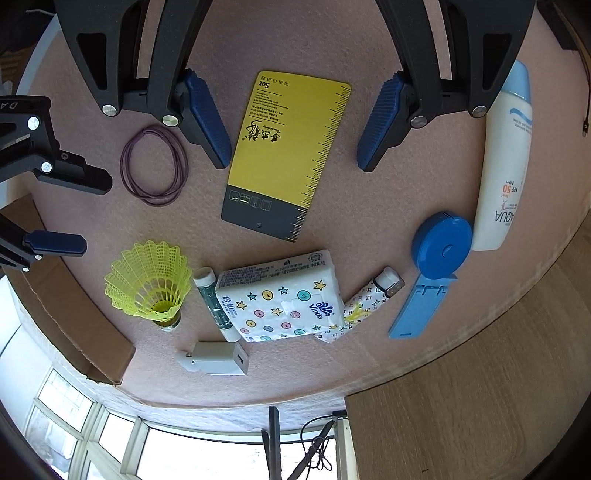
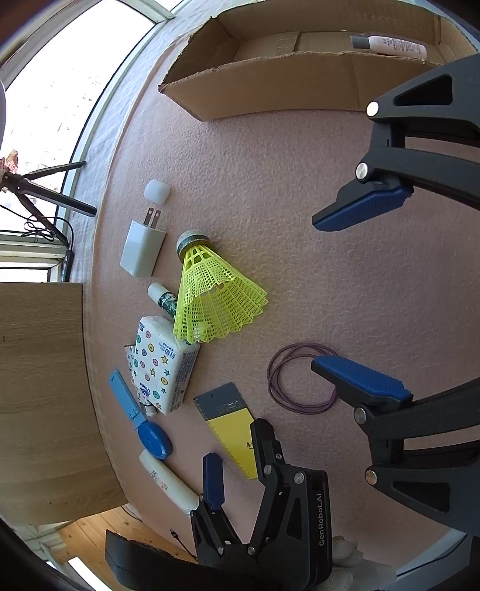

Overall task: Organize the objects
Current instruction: 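Grasp the yellow ruler card with the left gripper while the right gripper grasps the brown rubber bands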

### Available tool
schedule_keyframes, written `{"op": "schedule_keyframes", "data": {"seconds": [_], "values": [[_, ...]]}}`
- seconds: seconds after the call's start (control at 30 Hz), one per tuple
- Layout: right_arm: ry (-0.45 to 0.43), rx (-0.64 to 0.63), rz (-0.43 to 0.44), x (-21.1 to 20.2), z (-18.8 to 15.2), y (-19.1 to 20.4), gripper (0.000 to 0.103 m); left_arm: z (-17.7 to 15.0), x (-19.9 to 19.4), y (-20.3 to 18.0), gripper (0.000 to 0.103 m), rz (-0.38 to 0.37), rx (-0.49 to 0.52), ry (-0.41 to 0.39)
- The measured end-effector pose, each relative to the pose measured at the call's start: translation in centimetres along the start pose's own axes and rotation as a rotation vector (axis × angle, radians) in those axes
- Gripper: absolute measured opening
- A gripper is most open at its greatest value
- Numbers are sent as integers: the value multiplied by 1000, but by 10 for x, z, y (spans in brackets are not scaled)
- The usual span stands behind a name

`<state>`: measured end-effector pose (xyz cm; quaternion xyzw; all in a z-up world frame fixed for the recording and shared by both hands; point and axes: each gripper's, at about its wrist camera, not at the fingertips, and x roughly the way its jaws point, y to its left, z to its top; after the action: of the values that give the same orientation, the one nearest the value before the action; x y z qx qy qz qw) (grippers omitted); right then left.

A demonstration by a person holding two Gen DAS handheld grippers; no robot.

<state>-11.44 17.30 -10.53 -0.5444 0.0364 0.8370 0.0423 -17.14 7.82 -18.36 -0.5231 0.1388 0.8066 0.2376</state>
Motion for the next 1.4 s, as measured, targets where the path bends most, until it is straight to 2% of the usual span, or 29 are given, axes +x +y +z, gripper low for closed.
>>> {"op": "schedule_keyframes", "data": {"seconds": [0.17,0.23,0.37,0.5,0.77,0.87,0.97,1.07,1.4], "values": [[4,-5,9,2,2,1,66,-1,-1,-1,71,6,-10,-5],[7,-13,13,4,4,3,66,-2,-3,-1,69,-27,-11,-7],[12,-26,14,7,6,6,66,-4,-2,-6,69,-3,22,-7],[17,-34,19,11,8,10,66,-3,-4,-1,57,3,-2,-16],[26,-46,25,18,12,15,65,-4,-4,-2,57,8,-11,-20],[39,-49,29,22,13,16,59,-5,-3,-3,57,16,-23,-23],[37,-65,16,25,15,20,58,-7,-5,-1,57,19,-36,-29],[33,-83,12,26,16,24,53,-9,-6,0,56,24,-50,-36],[38,-121,41,23,17,37,12,-15,-11,8,56,31,-122,-45]]}}
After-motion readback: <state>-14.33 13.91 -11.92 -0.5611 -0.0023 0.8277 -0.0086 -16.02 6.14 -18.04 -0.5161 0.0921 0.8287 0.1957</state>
